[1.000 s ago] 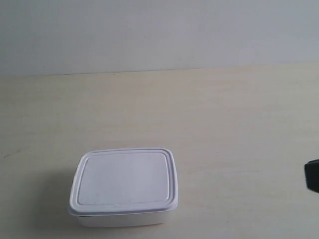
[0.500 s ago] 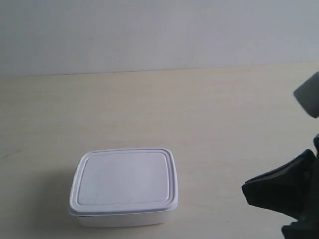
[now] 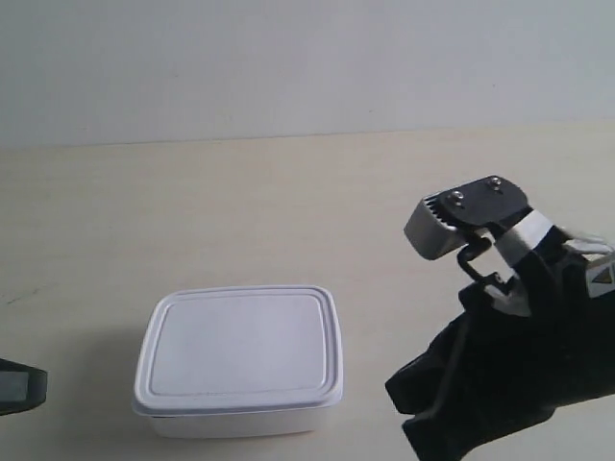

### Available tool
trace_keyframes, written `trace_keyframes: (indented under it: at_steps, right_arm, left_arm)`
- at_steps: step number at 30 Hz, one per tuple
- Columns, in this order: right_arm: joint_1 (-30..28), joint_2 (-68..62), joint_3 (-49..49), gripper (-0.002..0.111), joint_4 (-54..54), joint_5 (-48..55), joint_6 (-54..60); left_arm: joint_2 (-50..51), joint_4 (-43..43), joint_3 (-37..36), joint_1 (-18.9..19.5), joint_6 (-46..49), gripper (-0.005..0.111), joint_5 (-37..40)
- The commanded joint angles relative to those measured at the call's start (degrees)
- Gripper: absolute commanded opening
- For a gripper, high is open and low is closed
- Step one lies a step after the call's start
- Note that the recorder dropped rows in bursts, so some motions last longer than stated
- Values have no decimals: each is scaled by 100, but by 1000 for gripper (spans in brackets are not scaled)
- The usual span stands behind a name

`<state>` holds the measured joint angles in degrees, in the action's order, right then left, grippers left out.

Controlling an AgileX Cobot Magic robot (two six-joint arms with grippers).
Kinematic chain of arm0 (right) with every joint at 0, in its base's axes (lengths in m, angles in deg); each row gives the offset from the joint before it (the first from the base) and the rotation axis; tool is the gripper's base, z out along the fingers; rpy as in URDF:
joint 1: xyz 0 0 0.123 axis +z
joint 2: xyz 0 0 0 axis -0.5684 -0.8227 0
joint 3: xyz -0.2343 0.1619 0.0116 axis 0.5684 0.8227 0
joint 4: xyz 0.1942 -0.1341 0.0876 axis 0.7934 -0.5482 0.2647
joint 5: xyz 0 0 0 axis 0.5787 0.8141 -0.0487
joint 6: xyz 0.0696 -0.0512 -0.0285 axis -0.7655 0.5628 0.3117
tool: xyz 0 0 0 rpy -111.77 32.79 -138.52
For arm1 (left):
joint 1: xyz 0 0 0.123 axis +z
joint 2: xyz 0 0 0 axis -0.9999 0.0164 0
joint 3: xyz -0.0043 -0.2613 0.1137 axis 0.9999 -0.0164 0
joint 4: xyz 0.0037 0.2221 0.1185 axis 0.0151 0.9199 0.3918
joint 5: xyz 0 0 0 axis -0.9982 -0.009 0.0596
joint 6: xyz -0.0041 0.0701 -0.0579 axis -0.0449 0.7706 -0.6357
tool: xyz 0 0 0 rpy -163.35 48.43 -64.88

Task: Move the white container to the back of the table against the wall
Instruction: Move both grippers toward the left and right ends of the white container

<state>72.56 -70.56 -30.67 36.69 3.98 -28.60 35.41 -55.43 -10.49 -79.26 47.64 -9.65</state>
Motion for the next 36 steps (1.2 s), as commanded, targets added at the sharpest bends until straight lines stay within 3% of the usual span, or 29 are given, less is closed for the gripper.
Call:
trace_keyframes:
  at_steps: [1, 4, 10, 18, 23, 36]
  right_arm:
    - [10, -528, 37, 0, 676, -229, 579]
    - [10, -803, 37, 0, 830, -452, 579]
    - [10, -1298, 26, 0, 909, -881, 590]
    - [10, -1664, 26, 0, 1428, -858, 1010]
    - [10, -1782, 26, 0, 2194, -834, 1692]
    - [10, -2618, -323, 0, 2458, -886, 1743]
  left_arm:
    - [20, -526, -61, -103, -50, 0, 12]
    - [20, -536, -61, -467, -261, 0, -306]
    - [662, -388, -61, -2004, -935, 0, -1400]
    - [1447, -284, -61, -3451, -1281, 0, -2401]
    - [1923, -284, -61, -3908, -1427, 0, -2953]
    - [2815, -284, -34, -3909, -1285, 0, -3692]
